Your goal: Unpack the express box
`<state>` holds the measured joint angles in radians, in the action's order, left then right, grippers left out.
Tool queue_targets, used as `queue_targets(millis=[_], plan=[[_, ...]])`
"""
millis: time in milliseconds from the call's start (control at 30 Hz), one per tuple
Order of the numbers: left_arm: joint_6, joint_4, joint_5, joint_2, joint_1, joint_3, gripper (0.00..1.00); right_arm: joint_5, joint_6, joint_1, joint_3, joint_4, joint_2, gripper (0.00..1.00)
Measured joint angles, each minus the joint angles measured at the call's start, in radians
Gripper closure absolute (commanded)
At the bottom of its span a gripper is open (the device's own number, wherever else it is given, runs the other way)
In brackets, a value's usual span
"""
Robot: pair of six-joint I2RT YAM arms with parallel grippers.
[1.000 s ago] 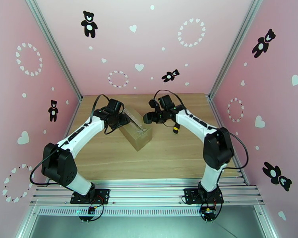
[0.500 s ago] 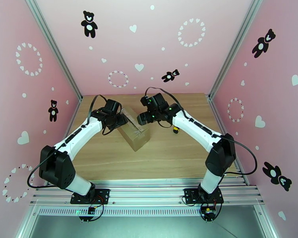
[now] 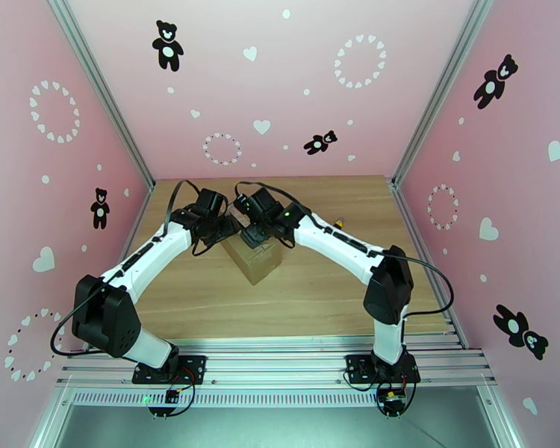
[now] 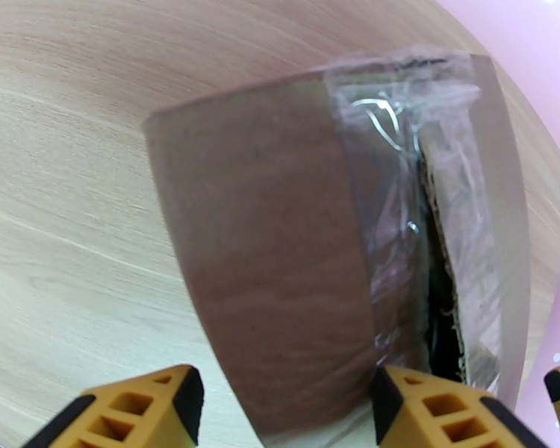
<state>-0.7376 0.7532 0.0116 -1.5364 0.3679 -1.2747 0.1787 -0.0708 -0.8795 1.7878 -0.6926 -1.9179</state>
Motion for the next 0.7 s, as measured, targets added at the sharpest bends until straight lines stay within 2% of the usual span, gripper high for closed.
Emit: queue_targets(millis=[267,700], plan=[[-0.005,-0.021,0.000,0.012,0.000,0.022,0.34,0.123,0.022,-0.026,0.000,0.010,-0.031,0.22],[-0.027,-0.091,-0.003,0.039,0.000,0.083,0.35,0.252,-0.008,-0.031,0.003,0.038,-0.055,0.23]])
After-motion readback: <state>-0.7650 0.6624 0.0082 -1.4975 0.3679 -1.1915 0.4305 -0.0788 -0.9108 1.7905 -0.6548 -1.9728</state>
